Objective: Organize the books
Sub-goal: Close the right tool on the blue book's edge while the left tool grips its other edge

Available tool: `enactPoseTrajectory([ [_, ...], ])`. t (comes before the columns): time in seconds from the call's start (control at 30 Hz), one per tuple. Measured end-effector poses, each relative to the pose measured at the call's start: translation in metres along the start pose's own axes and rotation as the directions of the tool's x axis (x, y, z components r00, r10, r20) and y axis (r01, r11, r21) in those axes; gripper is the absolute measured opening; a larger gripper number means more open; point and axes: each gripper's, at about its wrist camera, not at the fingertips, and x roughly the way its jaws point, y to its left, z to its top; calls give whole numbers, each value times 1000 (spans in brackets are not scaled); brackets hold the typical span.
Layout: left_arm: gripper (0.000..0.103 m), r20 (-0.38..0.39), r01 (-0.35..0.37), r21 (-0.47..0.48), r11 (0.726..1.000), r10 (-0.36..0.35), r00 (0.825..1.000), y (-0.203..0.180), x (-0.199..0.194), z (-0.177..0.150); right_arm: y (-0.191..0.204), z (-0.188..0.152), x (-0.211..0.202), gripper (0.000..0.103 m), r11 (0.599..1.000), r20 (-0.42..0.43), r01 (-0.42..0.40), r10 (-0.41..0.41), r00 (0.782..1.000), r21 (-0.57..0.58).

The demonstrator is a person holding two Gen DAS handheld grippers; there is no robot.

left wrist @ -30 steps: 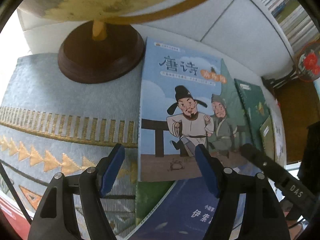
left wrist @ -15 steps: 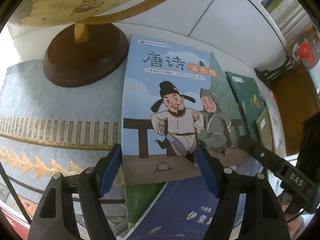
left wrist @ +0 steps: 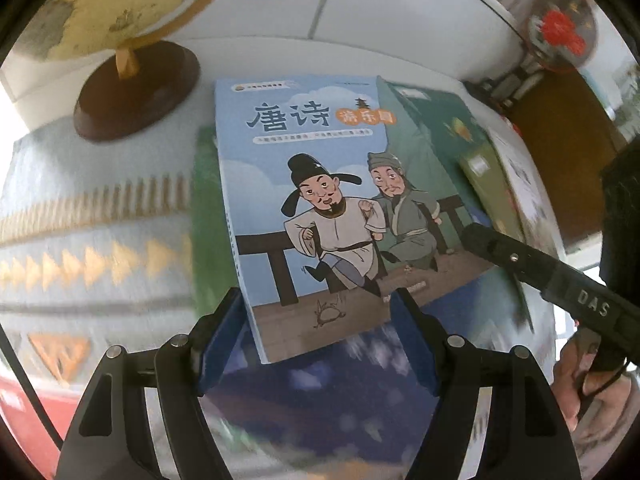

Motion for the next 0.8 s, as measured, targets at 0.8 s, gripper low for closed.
enactPoseTrajectory([
  [0.8,70,-108,46,-92,995,-56,993,-33,-8,-121,-55,-114,-56,32,999,-133,-21,25,991,29],
])
